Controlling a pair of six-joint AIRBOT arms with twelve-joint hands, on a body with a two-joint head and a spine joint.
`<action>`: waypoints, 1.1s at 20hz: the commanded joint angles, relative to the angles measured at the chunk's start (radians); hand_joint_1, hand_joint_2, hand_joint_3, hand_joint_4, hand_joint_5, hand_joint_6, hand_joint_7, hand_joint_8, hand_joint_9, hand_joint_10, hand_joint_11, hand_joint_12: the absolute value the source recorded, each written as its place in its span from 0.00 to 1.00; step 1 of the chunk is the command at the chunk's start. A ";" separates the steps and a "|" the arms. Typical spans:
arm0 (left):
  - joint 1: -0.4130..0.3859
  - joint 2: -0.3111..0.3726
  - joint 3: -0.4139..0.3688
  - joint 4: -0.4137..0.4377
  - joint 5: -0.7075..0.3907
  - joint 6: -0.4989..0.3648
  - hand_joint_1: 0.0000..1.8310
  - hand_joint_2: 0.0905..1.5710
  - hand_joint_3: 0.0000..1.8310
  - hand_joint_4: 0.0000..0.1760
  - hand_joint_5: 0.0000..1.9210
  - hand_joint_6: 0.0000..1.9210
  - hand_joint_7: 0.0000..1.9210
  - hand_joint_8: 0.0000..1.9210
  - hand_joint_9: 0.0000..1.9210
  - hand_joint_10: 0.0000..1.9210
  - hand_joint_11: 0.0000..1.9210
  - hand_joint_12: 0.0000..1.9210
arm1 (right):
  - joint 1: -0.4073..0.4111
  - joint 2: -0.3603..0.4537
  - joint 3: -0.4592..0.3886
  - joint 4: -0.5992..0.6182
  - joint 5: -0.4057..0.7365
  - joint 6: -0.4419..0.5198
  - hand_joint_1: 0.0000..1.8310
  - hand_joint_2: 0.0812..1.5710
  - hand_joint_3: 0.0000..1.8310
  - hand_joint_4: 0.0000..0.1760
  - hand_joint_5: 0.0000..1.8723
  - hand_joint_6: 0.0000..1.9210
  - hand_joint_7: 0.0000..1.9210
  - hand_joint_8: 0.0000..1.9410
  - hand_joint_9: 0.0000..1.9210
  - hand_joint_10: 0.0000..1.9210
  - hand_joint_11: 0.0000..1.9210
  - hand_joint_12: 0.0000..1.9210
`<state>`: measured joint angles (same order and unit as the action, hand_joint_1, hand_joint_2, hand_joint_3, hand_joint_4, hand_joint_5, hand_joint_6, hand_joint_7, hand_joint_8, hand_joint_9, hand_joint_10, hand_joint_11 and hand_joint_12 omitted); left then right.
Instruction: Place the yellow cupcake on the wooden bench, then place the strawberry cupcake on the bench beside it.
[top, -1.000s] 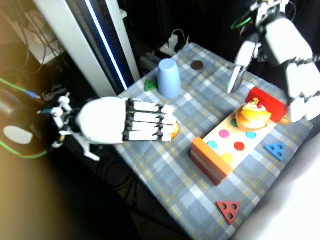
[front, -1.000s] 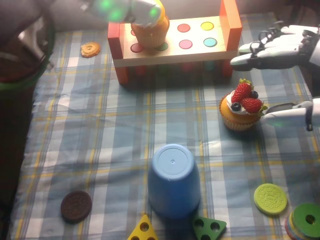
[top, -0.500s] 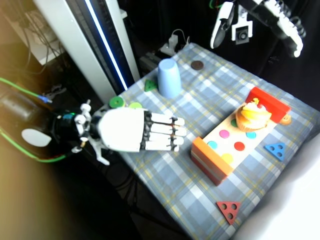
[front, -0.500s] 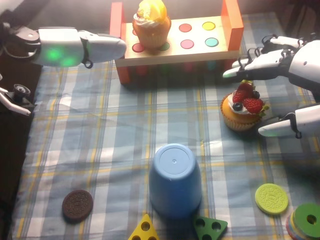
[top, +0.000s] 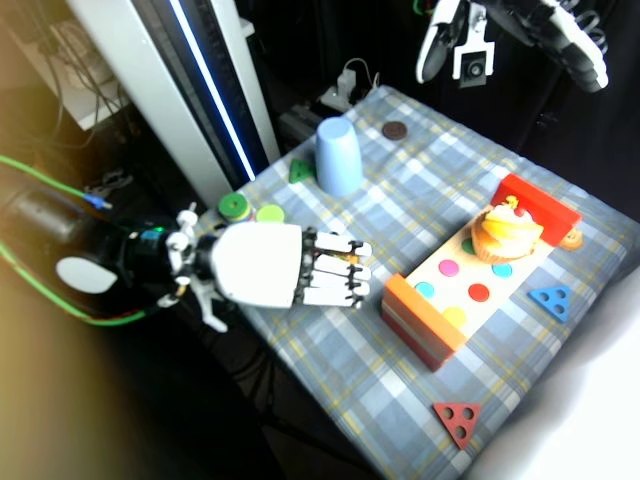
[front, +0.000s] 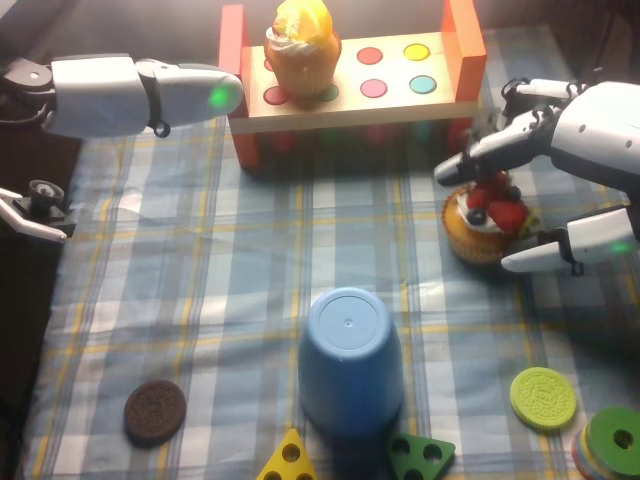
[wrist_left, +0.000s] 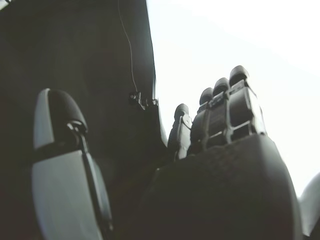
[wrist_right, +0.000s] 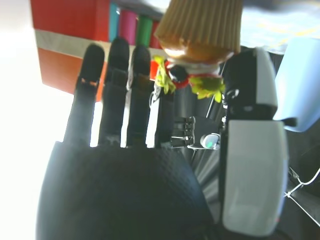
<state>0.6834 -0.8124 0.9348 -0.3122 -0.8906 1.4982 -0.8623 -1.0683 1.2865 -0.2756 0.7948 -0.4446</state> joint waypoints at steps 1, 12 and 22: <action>-0.008 0.005 0.004 0.009 -0.127 -0.008 0.49 0.50 0.00 1.00 0.04 0.00 0.01 0.00 0.00 0.00 0.00 0.00 | 0.015 -0.003 0.003 0.022 0.101 0.002 0.55 0.58 0.00 0.00 0.48 0.01 0.42 0.37 0.26 0.65 0.10 0.94; 0.021 0.005 0.003 -0.010 -0.129 -0.022 0.42 0.53 0.00 1.00 0.02 0.00 0.02 0.00 0.02 0.01 0.05 0.03 | 0.088 0.047 -0.033 -0.033 0.242 0.036 0.64 0.65 0.00 0.00 0.60 0.38 0.47 0.69 0.41 0.82 0.34 0.97; 0.035 0.005 0.005 -0.016 -0.138 -0.032 0.57 0.52 0.00 1.00 0.04 0.00 0.02 0.00 0.00 0.00 0.01 0.01 | 0.376 -0.039 0.075 -0.068 0.176 -0.021 0.70 0.62 0.00 0.00 0.66 0.22 0.64 0.39 0.49 0.50 0.13 0.78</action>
<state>0.7273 -0.8124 0.9348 -0.3386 -0.9051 1.4754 -0.4934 -1.1107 1.3659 -0.3870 0.8814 -0.4686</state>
